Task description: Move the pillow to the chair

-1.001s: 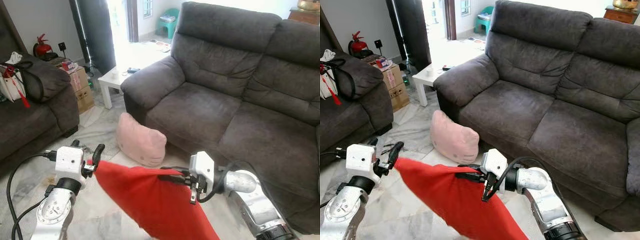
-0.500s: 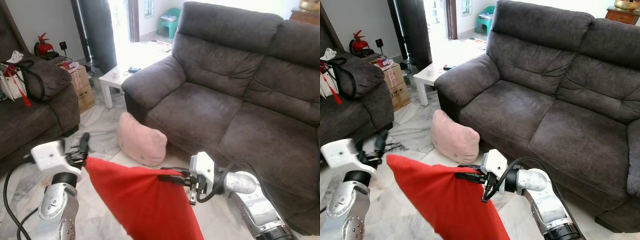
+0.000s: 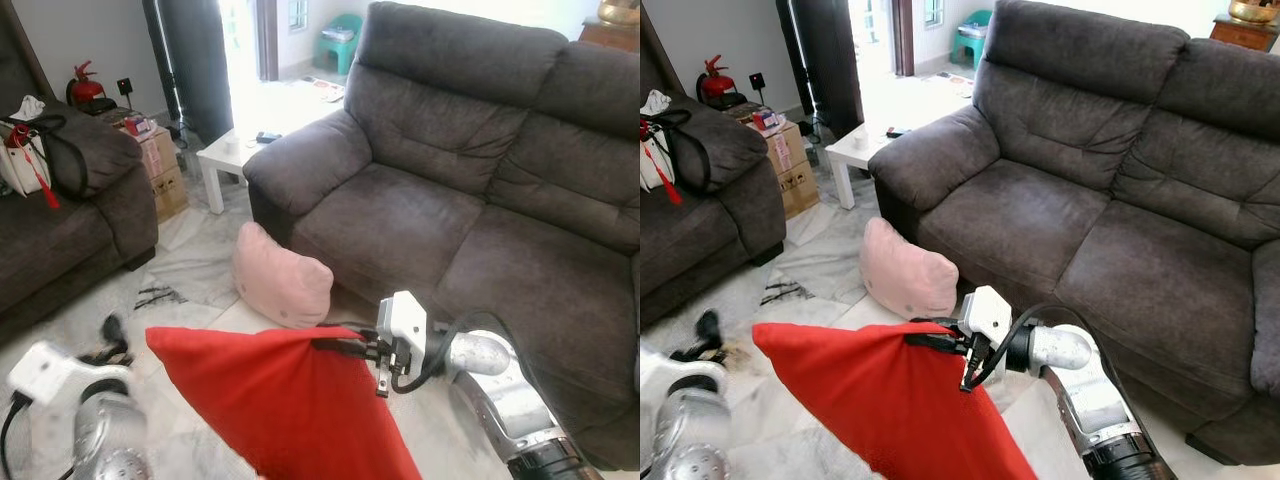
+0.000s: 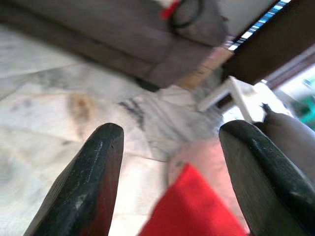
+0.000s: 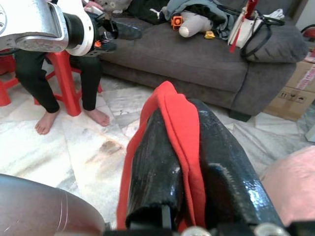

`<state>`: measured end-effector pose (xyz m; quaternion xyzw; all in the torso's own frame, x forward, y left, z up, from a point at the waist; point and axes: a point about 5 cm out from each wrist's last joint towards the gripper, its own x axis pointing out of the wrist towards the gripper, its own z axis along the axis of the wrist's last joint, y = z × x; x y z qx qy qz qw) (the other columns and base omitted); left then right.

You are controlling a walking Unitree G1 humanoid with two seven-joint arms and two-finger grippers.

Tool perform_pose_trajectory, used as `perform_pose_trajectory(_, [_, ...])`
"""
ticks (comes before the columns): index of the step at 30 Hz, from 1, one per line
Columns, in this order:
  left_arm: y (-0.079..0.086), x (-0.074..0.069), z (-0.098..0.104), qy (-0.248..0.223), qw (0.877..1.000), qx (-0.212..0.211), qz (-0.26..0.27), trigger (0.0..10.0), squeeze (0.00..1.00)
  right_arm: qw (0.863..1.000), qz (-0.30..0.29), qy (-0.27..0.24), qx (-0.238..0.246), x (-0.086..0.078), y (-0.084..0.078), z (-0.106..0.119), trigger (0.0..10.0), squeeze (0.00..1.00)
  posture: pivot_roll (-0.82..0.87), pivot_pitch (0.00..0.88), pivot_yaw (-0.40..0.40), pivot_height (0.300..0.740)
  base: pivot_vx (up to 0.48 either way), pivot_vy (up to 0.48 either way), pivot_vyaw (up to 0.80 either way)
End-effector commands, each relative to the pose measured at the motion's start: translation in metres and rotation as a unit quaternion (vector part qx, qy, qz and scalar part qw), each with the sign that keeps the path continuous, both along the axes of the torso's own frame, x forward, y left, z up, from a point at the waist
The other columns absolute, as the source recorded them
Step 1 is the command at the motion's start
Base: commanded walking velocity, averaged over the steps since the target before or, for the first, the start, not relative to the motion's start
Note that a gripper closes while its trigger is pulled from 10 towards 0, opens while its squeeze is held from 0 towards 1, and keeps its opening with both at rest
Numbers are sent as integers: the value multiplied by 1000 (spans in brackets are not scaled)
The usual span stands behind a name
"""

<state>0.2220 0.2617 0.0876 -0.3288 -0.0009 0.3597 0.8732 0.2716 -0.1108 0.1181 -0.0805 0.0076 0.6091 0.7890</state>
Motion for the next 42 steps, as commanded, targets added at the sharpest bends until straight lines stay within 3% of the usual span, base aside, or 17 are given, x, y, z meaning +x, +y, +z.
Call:
perform_pose_trajectory(1, [-1, 1, -1, -2, 1000, -10, 10, 10000, 0, 997, 0, -55, 45, 8, -1, 30, 10000, 0, 113, 0, -41, 740, 0, 0, 0])
perform_pose_trajectory(6, [8, 1, 0, -19, 999, -28, 20, 10000, 0, 998, 11, -54, 38, 5, -4, 30, 10000, 0, 110, 0, -43, 740, 0, 0, 0])
perform_pose_trajectory(11, [17, 6, -4, -51, 996, -65, -25, 10000, 0, 998, 23, -49, 33, 3, -7, 31, 10000, 0, 109, 0, -44, 740, 0, 0, 0])
perform_pose_trajectory(13, [24, 4, -7, -31, 998, -41, -46, 10000, 0, 998, 36, -40, 33, 1, -10, 32, 10000, 0, 109, 0, -44, 740, 0, 0, 0])
perform_pose_trajectory(20, [36, -2, -15, -40, 996, -82, -17, 10000, 0, 998, 61, -29, 15, -4, -18, 31, 10000, 0, 103, 0, -44, 740, 0, 0, 0])
perform_pose_trajectory(29, [21, 3, -39, -45, 982, -183, 8, 10000, 0, 996, 89, -18, 8, -7, -19, 32, 10000, 0, 101, 0, -53, 740, 0, 0, 0])
perform_pose_trajectory(36, [26, 5, -44, -44, 979, -194, 40, 10000, 0, 995, 94, -16, 4, -7, -20, 32, 10000, 0, 96, 0, -56, 740, 0, 0, 0])
perform_pose_trajectory(42, [32, 12, -37, -67, 982, -175, -3, 10000, 0, 994, 106, -6, -3, -11, -22, 30, 10000, 0, 98, 0, -57, 740, 0, 0, 0])
